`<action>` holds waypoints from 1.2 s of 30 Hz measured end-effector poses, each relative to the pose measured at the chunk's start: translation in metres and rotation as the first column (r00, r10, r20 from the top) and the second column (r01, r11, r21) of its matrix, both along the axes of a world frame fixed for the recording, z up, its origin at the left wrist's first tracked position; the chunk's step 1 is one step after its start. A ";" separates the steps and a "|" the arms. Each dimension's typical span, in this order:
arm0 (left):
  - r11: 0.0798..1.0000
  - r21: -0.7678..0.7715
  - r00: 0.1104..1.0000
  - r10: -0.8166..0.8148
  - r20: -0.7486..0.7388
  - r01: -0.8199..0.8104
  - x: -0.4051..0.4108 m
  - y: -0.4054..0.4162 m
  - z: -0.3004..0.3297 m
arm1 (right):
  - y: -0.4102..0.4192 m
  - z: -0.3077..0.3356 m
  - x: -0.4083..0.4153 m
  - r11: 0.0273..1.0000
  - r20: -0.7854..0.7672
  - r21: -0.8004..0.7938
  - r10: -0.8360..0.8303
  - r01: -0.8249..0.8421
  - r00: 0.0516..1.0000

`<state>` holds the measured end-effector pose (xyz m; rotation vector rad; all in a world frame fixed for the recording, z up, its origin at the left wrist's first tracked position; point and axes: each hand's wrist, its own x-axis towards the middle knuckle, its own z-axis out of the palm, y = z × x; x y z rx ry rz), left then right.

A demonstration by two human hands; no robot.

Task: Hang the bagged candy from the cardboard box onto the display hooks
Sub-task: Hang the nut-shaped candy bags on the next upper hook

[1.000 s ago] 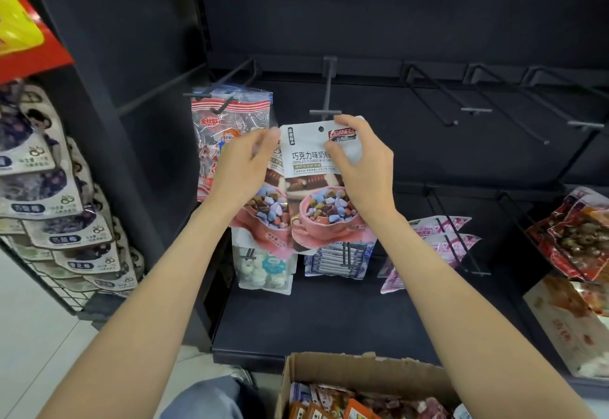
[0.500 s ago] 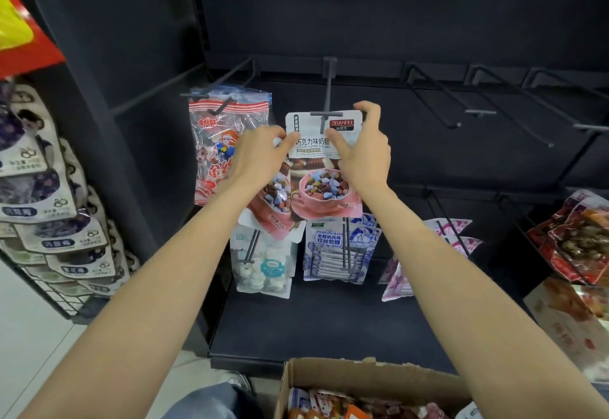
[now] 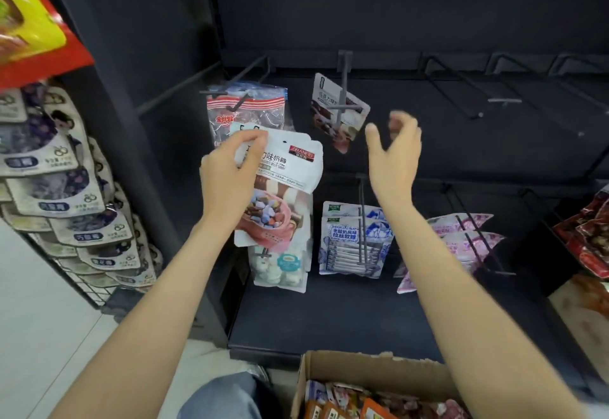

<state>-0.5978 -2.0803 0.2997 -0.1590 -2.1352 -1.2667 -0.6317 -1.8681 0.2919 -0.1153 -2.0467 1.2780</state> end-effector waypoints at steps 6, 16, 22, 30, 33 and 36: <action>0.962 0.266 0.995 -0.074 0.063 0.055 0.000 0.044 -0.010 | -0.032 -0.024 0.075 0.868 0.177 -0.349 0.432 -0.354 0.885; 0.847 0.391 0.899 -0.427 0.095 0.361 0.032 0.062 -0.029 | -0.003 -0.043 0.094 0.880 0.167 -0.422 0.311 -0.217 0.936; 0.885 0.331 0.928 -0.367 0.061 0.328 0.044 0.057 -0.043 | 0.001 -0.043 0.100 0.717 0.083 -0.687 0.238 -0.117 0.968; 0.933 0.121 0.936 -0.347 0.057 0.338 0.047 0.044 -0.044 | -0.008 -0.050 0.108 0.773 0.084 -0.620 0.236 -0.135 0.968; 0.963 0.084 0.957 -0.263 0.121 0.255 0.040 0.026 -0.038 | -0.003 -0.040 0.108 0.891 0.073 -0.421 0.222 -0.172 0.972; 0.996 -0.001 0.977 -0.092 0.194 0.094 0.031 0.014 -0.022 | 0.001 -0.024 0.108 0.923 0.001 -0.273 0.283 -0.272 0.959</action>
